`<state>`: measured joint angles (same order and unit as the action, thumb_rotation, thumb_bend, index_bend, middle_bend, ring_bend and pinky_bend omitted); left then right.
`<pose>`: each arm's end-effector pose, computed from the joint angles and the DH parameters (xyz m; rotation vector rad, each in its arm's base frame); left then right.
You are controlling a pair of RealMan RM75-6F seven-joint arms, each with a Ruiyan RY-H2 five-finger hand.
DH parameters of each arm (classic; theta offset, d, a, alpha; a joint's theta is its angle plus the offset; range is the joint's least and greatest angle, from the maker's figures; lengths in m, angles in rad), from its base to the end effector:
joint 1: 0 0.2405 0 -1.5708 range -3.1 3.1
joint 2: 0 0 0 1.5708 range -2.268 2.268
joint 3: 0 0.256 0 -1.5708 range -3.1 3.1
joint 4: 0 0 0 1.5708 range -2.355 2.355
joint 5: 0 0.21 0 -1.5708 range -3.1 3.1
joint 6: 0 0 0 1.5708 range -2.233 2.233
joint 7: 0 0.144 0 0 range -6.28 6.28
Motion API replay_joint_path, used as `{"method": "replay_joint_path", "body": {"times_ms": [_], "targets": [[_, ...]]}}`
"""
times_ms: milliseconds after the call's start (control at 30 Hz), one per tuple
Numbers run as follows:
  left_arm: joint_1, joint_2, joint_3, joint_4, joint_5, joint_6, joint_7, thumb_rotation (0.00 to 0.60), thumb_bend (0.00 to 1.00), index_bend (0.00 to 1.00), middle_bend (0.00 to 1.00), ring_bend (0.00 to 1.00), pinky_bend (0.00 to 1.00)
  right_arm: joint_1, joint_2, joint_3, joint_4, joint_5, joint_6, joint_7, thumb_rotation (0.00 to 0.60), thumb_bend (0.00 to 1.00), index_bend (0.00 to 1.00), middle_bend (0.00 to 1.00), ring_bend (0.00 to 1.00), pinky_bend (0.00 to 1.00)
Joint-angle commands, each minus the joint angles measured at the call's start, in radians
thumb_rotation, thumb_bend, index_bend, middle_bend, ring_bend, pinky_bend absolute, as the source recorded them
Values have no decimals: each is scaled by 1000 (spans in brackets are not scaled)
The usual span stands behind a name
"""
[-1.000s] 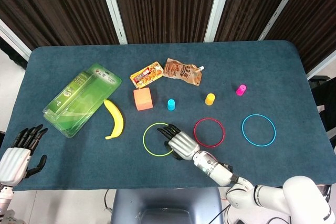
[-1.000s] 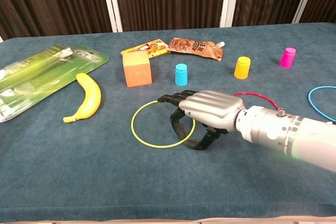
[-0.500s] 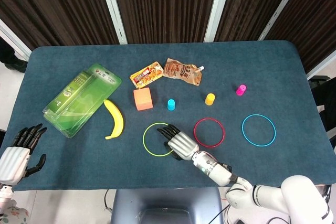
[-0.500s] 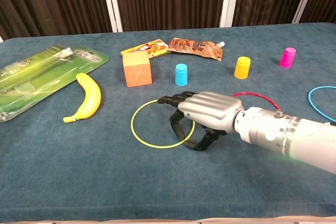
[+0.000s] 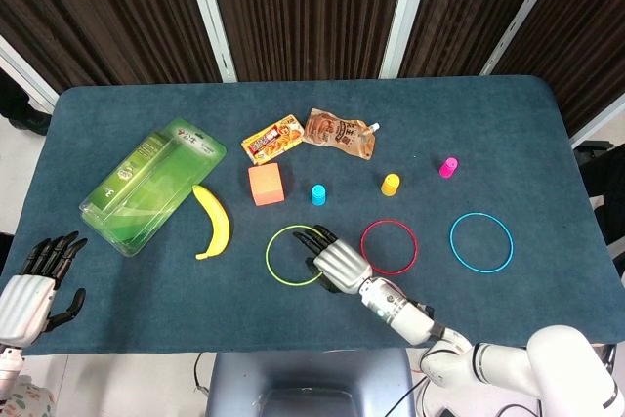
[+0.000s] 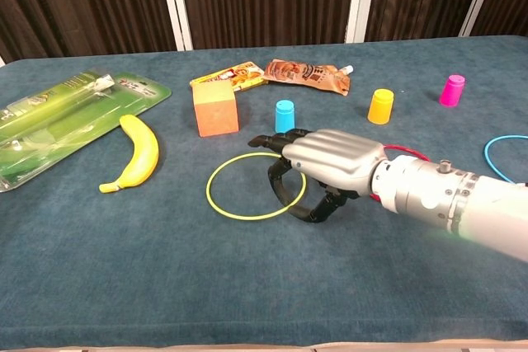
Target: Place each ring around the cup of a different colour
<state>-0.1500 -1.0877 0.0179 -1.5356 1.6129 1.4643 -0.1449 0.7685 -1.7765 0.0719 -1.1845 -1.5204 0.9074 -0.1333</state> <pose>-0.3097 0.1874 0.1585 -1.5491 -0.9167 -0.9690 -0.1318 -0.3121 -0.0959 2.2111 -0.7484 0.9979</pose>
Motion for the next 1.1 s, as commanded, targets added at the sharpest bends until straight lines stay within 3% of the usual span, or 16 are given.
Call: {"method": "replay_joint_path", "body": {"times_ms": [33,333,733,1100], "targets": [[0,0,0,0,0,0,0,600,482,0,0,0,47,1,6,6,-10,-3,14,3,600,542,847,76,0,0],[-1,-1,-1,-1,-2,-4,4,600,482,0,0,0,48,19,21,42,-37,-55,112,17,600,542,861,90,0,0],[-2,-1,0,-4,-4,-8,7,600,481,0,0,0,47,37,64,116,-93,-51,193,-88,600,542,862,96,0,0],[-7,0,0,-4,-11,-22,7,600,482,0,0,0,48,41,29,145,97,61,146,-164,600,542,862,100,0,0]]}}
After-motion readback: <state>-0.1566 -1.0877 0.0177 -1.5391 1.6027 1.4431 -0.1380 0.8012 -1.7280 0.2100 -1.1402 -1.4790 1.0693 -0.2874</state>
